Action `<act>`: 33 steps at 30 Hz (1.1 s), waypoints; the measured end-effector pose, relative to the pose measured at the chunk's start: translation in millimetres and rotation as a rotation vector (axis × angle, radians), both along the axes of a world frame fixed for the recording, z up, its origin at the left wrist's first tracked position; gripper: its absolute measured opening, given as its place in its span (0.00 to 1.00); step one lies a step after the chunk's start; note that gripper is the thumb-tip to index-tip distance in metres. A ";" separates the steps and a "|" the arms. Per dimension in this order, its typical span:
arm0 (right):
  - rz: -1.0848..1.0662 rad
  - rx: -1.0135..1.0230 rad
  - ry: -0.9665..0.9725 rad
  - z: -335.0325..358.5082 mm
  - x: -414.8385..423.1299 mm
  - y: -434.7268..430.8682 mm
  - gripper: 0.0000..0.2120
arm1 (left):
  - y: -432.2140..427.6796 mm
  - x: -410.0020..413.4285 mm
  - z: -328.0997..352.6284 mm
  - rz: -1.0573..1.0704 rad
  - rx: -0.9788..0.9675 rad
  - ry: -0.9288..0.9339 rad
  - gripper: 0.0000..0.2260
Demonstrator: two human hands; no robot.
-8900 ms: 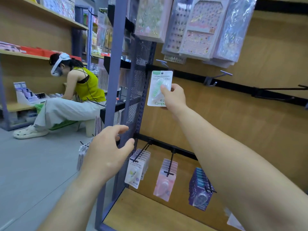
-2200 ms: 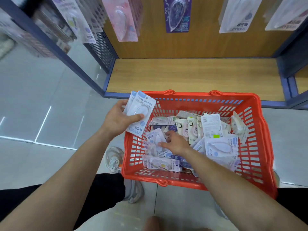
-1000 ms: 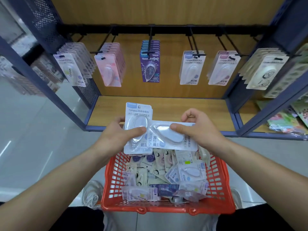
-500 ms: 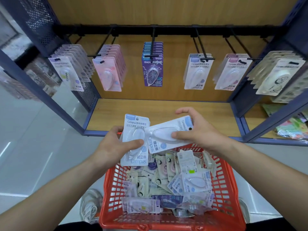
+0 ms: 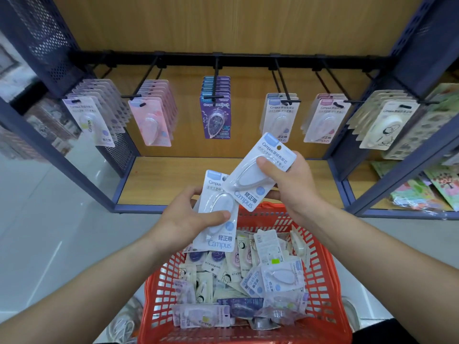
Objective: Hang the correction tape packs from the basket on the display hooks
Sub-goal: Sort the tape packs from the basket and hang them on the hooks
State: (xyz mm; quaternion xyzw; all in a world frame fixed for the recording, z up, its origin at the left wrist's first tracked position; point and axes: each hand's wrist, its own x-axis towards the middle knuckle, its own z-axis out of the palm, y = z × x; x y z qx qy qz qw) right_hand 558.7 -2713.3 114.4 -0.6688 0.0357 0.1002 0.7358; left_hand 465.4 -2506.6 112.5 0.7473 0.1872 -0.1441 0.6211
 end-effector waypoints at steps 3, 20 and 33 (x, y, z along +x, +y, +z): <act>0.087 0.024 0.074 12.0 7.8 -7.8 0.24 | -5.4 9.2 7.5 0.036 -0.028 -0.008 0.31; 0.202 -0.386 -0.033 20.1 102.4 -51.9 0.16 | 3.3 60.3 21.7 0.104 -0.021 -0.099 0.26; 0.096 -0.299 -0.092 6.0 126.5 -53.1 0.14 | -3.7 75.9 1.3 0.077 0.000 -0.076 0.26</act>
